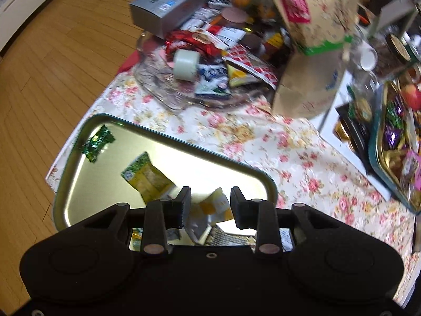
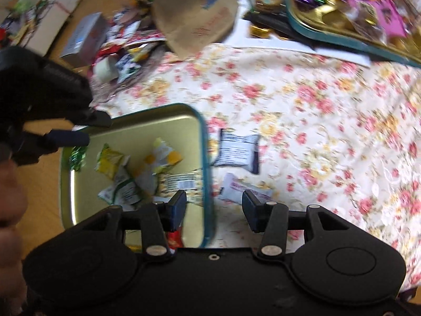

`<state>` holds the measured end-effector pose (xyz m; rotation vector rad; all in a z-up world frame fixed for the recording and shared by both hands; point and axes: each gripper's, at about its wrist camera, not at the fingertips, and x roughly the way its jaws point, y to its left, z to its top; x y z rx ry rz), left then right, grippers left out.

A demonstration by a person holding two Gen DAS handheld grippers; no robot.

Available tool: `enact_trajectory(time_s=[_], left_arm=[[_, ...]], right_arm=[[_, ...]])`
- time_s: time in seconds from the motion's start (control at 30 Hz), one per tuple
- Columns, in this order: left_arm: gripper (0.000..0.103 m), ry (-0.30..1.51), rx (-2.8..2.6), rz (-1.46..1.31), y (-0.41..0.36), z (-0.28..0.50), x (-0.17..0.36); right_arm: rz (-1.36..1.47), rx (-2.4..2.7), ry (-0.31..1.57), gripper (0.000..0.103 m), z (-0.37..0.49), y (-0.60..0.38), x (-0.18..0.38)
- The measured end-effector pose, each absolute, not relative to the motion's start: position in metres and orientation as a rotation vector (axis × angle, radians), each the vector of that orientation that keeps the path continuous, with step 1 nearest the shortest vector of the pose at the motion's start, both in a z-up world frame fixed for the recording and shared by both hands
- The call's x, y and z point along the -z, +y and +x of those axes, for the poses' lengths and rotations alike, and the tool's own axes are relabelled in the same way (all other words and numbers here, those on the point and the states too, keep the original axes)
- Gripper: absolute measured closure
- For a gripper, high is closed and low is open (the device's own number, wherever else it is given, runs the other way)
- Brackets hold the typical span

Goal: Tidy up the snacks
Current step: 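Lower white sesame packet into the tin tray and open right tool, then grasp the white hawthorn packet on the cloth with right tool while left tool grasps dark-edged white packet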

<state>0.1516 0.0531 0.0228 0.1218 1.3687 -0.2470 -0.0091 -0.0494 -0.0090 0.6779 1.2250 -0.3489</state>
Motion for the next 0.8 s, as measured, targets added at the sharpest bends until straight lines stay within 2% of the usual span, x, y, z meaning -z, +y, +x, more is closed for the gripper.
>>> enact_trajectory(time_s=[0.8], left_arm=[[0.062,1.473,0.461,0.202,-0.021,0.107,-0.004]], right_arm=[[0.884,0.533,1.246,0.053,-0.054,-0.112,0.034]])
